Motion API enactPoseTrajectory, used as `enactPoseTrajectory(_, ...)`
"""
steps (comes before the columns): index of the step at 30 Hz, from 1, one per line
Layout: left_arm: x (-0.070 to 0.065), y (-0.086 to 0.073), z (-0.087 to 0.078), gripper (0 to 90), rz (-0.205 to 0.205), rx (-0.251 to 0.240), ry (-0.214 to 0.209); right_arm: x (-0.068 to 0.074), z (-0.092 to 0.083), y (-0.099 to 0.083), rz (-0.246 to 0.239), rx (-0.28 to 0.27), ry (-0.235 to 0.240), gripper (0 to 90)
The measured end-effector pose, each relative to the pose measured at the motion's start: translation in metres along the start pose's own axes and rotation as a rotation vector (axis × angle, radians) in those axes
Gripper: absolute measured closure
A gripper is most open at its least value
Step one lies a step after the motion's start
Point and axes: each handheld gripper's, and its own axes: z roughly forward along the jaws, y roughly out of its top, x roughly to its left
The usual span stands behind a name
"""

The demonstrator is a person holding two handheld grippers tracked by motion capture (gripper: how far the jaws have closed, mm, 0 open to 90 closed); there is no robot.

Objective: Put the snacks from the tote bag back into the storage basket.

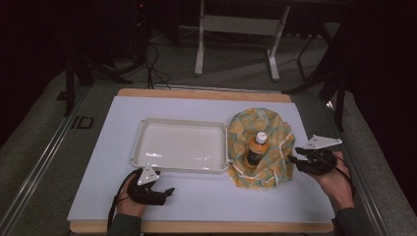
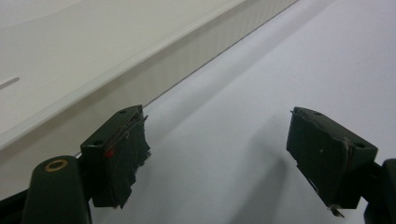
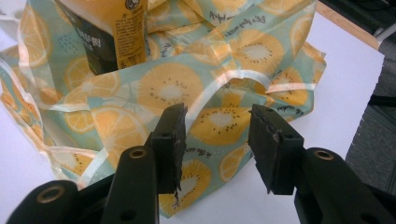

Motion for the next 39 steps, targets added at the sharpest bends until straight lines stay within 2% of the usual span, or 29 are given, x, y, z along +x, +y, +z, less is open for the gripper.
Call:
enactPoseTrajectory(16, 0.000, 0.000, 0.000, 20.3, 0.001, 0.001, 0.000, -0.001, -0.005, 0.017, -0.048, 0.014, 0.017, 55.5)
enactPoseTrajectory(39, 0.000, 0.000, 0.000, 20.4, 0.003, 0.003, 0.001, 0.002, -0.013, 0.043, -0.163, 0.073, 0.057, 54.8)
